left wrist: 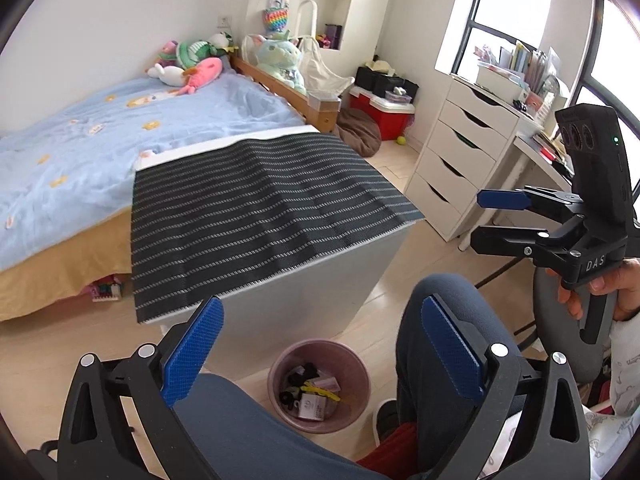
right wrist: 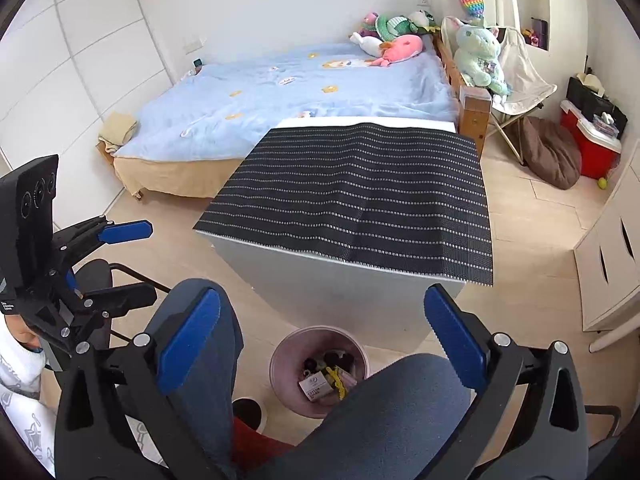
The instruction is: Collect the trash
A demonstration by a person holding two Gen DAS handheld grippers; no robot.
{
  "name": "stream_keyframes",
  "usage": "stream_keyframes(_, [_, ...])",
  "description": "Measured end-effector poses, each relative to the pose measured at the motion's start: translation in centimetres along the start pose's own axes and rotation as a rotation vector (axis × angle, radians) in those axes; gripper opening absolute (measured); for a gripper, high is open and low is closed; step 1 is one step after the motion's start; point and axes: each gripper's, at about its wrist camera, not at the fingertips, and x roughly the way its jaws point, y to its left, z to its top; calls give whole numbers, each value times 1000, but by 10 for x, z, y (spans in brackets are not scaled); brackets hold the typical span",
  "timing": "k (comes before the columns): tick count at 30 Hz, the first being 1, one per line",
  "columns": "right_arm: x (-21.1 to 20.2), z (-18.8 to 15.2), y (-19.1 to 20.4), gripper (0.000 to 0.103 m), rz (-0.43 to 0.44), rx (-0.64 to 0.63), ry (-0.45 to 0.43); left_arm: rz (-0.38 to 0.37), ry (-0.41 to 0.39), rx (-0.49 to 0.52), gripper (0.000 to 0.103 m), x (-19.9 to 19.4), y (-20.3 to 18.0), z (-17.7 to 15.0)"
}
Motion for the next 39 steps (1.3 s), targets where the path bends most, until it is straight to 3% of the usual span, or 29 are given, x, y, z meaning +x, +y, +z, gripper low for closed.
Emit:
stream_keyframes(13, [7, 55, 5, 100, -63, -37, -78, 92, -72, -11, 95, 1, 29, 46])
stream_keyframes(18, [11, 76, 4, 100, -65, -38, -96, 84, -93, -29, 95, 3, 39, 64])
stream_keyframes(22, [15, 83, 3, 100, -82, -34, -97, 114, -93, -45, 97, 8, 42, 73])
stream_keyframes(27, [21, 89, 3, 100, -69, -38, -83, 77, -86, -55, 97, 13, 47, 80])
stream_keyframes(39, [31, 92, 0, 100, -57, -35, -51, 96, -74, -77, 97, 17, 51, 81])
